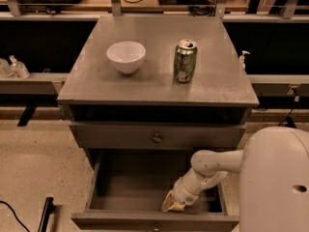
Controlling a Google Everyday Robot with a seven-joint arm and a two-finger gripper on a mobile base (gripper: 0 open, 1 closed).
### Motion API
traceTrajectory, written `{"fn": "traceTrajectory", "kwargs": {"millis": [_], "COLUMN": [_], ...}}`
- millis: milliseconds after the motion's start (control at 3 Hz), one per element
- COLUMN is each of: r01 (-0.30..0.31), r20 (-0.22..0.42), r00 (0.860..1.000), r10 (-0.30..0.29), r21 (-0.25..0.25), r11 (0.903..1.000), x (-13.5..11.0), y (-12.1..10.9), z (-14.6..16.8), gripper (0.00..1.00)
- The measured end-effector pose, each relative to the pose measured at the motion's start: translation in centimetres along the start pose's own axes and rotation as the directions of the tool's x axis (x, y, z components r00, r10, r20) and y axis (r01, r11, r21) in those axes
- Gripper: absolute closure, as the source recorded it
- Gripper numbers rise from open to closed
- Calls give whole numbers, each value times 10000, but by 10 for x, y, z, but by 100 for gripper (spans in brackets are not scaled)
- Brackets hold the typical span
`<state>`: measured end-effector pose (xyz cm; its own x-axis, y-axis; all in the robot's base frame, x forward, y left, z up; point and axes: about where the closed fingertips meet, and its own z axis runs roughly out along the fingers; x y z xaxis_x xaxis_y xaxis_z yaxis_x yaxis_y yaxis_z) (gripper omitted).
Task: Open middle drawer
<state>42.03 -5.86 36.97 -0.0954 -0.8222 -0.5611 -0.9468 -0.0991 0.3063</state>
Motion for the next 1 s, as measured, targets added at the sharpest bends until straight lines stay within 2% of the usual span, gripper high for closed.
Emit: {"fn": "traceTrajectory", "kwargs": {"millis": [333, 667, 1000], "r01": [-25, -213, -213], "r20": [51, 432, 432], "r00": [10000, 9988, 9988], "r10": [25, 240, 240], "r21": [-74, -619, -620], "r11": [10000, 9979, 9979], "x": [0, -1, -1], "y": [2, 22, 22], "z": [0, 0, 0], "gripper": [100, 100, 100]}}
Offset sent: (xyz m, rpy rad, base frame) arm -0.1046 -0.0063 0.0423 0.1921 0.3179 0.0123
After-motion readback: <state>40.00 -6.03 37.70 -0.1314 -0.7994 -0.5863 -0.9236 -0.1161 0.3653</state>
